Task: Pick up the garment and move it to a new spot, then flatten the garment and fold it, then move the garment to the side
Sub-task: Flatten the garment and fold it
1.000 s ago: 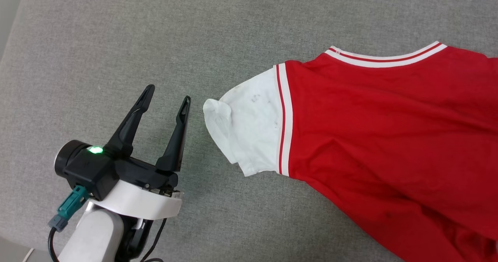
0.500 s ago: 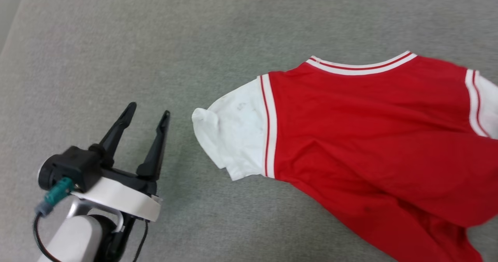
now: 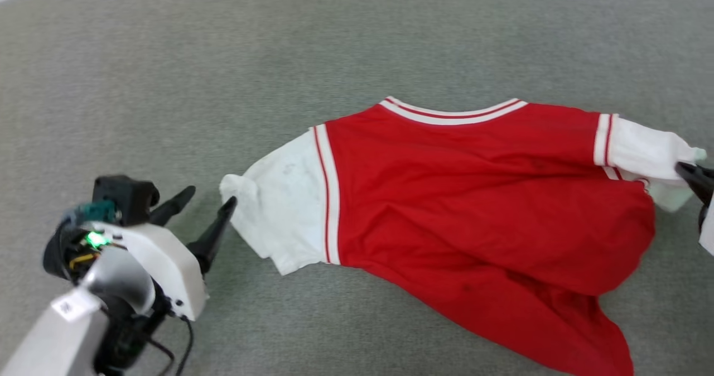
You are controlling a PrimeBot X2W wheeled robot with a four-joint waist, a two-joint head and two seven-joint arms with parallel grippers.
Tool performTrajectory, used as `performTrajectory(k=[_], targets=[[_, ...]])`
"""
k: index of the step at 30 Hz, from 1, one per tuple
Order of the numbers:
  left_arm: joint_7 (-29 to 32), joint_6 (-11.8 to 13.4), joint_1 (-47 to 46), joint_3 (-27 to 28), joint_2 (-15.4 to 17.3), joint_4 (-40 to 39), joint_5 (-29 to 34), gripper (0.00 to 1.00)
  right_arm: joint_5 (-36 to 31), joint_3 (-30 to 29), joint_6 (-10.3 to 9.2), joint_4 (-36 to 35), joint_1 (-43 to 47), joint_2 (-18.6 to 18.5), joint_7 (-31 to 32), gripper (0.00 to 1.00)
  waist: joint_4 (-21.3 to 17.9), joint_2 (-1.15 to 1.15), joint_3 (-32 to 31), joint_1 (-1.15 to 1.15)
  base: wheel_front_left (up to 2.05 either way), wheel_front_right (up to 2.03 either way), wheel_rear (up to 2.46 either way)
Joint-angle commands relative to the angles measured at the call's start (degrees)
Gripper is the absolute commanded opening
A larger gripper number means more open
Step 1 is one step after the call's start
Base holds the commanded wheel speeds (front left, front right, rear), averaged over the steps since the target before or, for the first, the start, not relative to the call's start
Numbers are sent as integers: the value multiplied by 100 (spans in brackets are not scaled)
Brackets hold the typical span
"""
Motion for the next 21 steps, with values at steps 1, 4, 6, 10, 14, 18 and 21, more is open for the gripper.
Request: performTrajectory(k=[1, 4, 6, 10, 14, 18, 21], targets=[[219, 17, -119, -8, 115, 37, -52, 100, 36, 17, -2, -151, 63, 96, 23, 0, -138, 0, 67, 0, 0, 0, 0], [696, 67, -297, -11, 175, 34, -246, 100, 55, 91, -2, -396, 111, 168, 44, 0, -262, 0, 172, 0, 0, 0, 0], [953, 124, -427, -24, 251, 19, -267, 100, 53, 145, -2, -505, 121, 203, 45, 0, -319, 0, 244, 0, 0, 0, 0], [1292, 207, -710, -93, 244, 28, -259, 100, 73, 205, -2, -603, 86, 235, -7, 0, -386, 0, 372, 0, 0, 0, 0], [1609, 294, -903, -225, 334, 153, -130, 100, 72, 255, -2, -623, 72, 252, -69, 0, -416, 0, 480, 0, 0, 0, 0], [1853, 352, -1002, -342, 367, 262, -47, 100, 97, 306, -2, -588, 48, 242, -123, 0, -438, 0, 575, 0, 0, 0, 0], [2087, 357, -967, -499, 398, 351, -16, 100, 129, 335, -2, -541, 15, 192, -153, 0, -442, 0, 631, 0, 0, 0, 0]])
